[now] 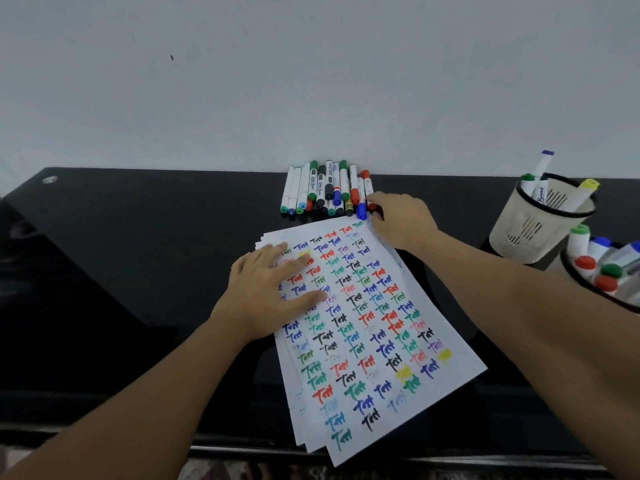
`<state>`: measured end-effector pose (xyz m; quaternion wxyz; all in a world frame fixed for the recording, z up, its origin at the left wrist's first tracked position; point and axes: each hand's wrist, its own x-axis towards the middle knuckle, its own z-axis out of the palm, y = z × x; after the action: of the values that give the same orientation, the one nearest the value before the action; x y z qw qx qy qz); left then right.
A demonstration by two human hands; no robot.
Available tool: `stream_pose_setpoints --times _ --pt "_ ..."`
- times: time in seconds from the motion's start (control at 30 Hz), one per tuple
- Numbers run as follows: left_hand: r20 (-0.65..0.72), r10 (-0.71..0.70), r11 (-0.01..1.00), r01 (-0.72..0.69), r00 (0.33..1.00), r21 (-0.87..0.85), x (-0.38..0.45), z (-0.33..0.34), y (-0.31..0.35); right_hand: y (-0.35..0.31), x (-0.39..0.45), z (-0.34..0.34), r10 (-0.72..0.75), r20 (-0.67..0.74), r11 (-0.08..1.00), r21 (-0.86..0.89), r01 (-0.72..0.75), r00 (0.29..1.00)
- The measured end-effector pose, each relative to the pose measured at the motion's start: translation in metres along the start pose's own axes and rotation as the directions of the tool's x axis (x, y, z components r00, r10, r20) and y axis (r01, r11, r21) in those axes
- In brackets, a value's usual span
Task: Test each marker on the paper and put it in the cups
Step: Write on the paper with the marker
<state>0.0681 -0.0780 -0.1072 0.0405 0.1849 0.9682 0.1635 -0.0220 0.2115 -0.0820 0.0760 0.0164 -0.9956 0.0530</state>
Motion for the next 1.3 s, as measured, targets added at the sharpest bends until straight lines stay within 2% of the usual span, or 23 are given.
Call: stream_pose_setpoints --times 0.13,0.33,0.53,0.77,0.93,1.07,1.17,1.23,1.3 --pt "0.007 -0.005 1.0 0.005 1.0 0.001 0.0 -0.002 0.002 0.008 -0.009 -0.002 -0.02 -0.076 1.0 -0.014 0.019 0.997" --pt "0.0 -0.007 1.0 0.007 1.0 -0.009 0.0 0.0 0.001 0.016 -0.009 -0.007 -0.053 0.005 0.992 -0.111 0.053 0.999" --pt "-0.016 -0.008 1.0 0.007 1.0 -0.013 0.001 0.001 0.0 0.024 0.0 -0.009 -0.076 -0.064 0.987 -0.145 0.066 0.995" --pt "-0.016 -0.009 1.0 0.009 1.0 -0.006 0.001 0.002 -0.001 0.03 0.003 -0.018 -0.216 0.016 0.951 -0.222 0.214 0.976" --pt "-0.022 -0.011 1.0 0.01 1.0 -0.015 0.002 0.002 -0.002 0.024 -0.001 -0.024 -0.257 -0.015 0.93 -0.274 0.244 0.966" --pt "-0.027 -0.004 1.0 0.004 1.0 -0.015 0.002 0.002 -0.001 0.014 -0.016 -0.032 -0.176 -0.052 0.982 -0.082 0.172 0.983" --pt "-0.035 -0.003 1.0 0.003 0.999 -0.024 0.003 0.002 0.0 0.003 -0.027 -0.04 -0.158 -0.249 0.966 0.161 0.201 0.956" --pt "-0.062 -0.007 0.999 0.004 0.998 -0.049 0.001 0.001 0.001 -0.009 -0.035 -0.047 -0.118 -0.329 0.883 0.397 0.25 0.937" --pt "-0.11 -0.006 0.998 -0.001 0.994 -0.061 0.0 0.001 0.002 -0.025 -0.042 -0.055 -0.056 -0.341 0.745 0.612 0.266 0.938"
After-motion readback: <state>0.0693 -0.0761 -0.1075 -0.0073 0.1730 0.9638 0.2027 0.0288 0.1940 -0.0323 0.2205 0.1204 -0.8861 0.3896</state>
